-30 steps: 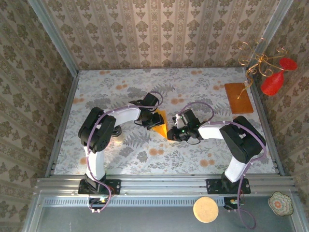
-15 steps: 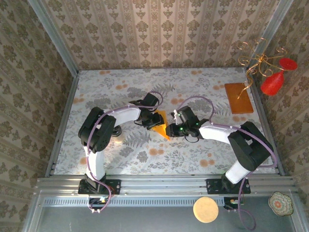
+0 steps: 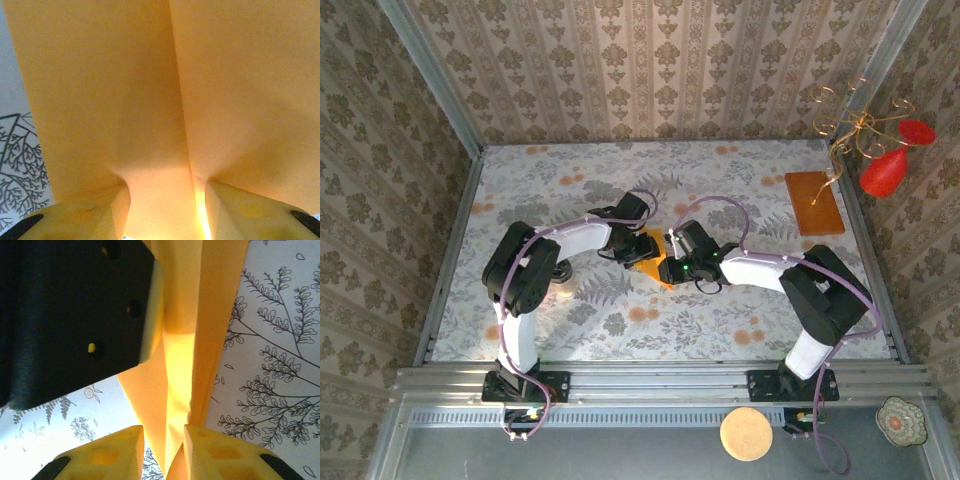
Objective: Fold a paper plane with a square sheet of paper (pick it up from the middle)
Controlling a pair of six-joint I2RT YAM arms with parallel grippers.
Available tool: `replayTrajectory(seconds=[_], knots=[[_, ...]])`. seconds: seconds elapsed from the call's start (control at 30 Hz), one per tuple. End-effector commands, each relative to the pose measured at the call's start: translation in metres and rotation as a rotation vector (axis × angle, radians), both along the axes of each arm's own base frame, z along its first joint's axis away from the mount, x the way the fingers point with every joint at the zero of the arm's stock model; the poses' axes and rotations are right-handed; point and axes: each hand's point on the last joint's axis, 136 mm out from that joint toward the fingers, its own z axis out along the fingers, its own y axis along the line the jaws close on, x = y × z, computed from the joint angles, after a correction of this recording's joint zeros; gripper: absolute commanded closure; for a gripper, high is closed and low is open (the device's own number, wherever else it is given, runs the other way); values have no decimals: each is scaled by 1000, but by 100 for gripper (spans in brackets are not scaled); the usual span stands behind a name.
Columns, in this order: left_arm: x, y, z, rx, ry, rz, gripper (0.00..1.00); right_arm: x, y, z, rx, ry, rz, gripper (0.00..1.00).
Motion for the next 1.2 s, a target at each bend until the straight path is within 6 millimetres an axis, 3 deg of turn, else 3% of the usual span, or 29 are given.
replayTrajectory(seconds=[0.0, 0.47, 1.17], knots=[[-27, 35, -40, 149, 133, 19, 53, 4, -3, -1, -44, -16, -5, 71], [-26, 34, -39, 146, 131, 18, 53, 1, -8, 17, 18, -96, -36, 73], [-28, 35, -39, 142, 133, 21, 56, 8, 12, -7, -11, -49, 30, 76]])
